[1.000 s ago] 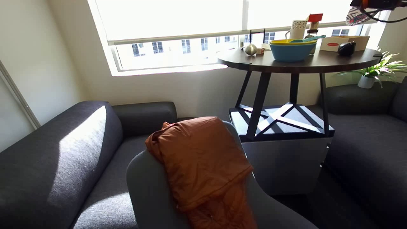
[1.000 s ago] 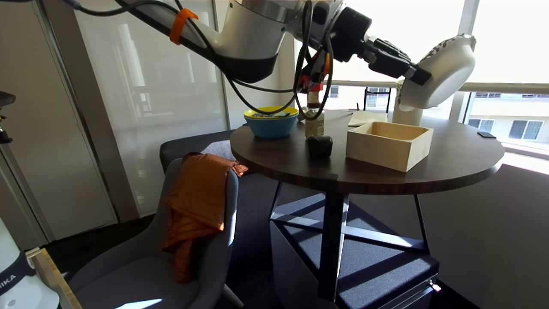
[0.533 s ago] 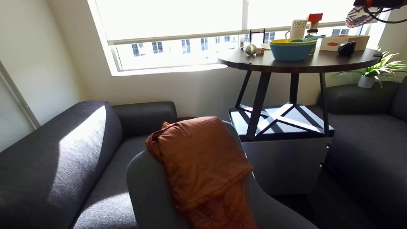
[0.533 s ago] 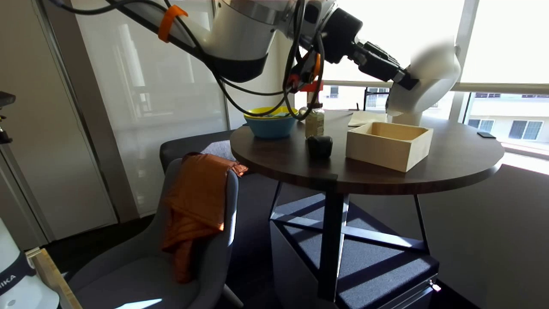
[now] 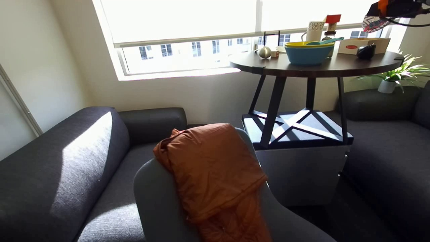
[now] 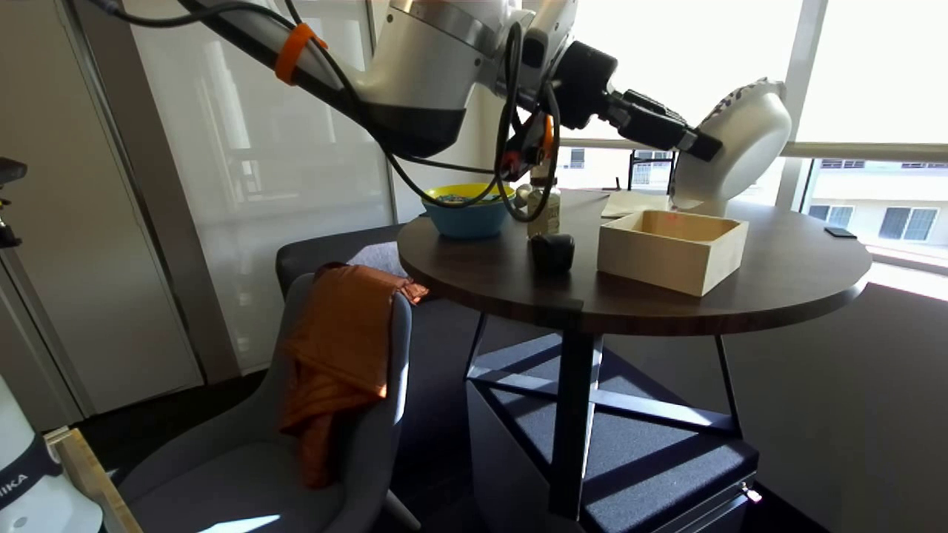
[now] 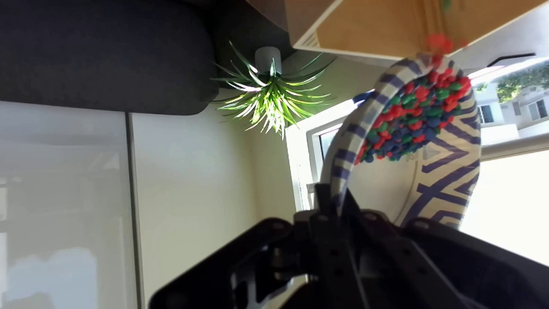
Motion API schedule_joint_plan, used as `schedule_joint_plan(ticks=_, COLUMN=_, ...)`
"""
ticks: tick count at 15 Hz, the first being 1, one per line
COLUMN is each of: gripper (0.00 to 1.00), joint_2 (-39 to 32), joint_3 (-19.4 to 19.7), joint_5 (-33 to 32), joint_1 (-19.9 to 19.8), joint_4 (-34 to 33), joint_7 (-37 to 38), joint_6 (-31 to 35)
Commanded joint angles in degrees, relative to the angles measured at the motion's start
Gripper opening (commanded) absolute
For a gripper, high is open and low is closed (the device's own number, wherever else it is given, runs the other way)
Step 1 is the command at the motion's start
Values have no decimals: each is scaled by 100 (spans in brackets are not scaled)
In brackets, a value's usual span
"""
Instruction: Pour the contents of the white bowl into the wooden box on the right
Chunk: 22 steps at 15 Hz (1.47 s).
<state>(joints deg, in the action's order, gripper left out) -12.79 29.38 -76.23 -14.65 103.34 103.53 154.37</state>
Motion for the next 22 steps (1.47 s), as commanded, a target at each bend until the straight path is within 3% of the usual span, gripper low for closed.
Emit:
schedule_joint_plan(ticks=1, gripper=1, joint_2=-71, joint_3=65, joint_5=-639, joint_1=150, joint_4=-113, joint_7=677, joint_6=-112)
schedule_joint_plan(ticks=10, gripper=1, joint_2=-78, joint_3=40, joint_5=-1899, joint_1=256, joint_4=-125, joint_7=1633, joint_6=-339)
schedule_joint_plan(ticks=18, gripper=1, joint_2=-21, joint_3=-38, joint_5=-3448, joint_1=310, joint_4=-66, joint_7=2674, joint_6=-555)
schedule_joint_plan(ticks=19, gripper=1, joint_2=34, joint_3=-527, joint_5=-3615, joint_1=-104, joint_4=-59, joint_7=2672, joint_6=-695)
schedule_joint_plan(ticks=22, gripper=1, joint_2=59, joint_3=-799, joint_5=-4020, joint_1=-279, joint_4=-4, joint_7=2798, joint_6=-958)
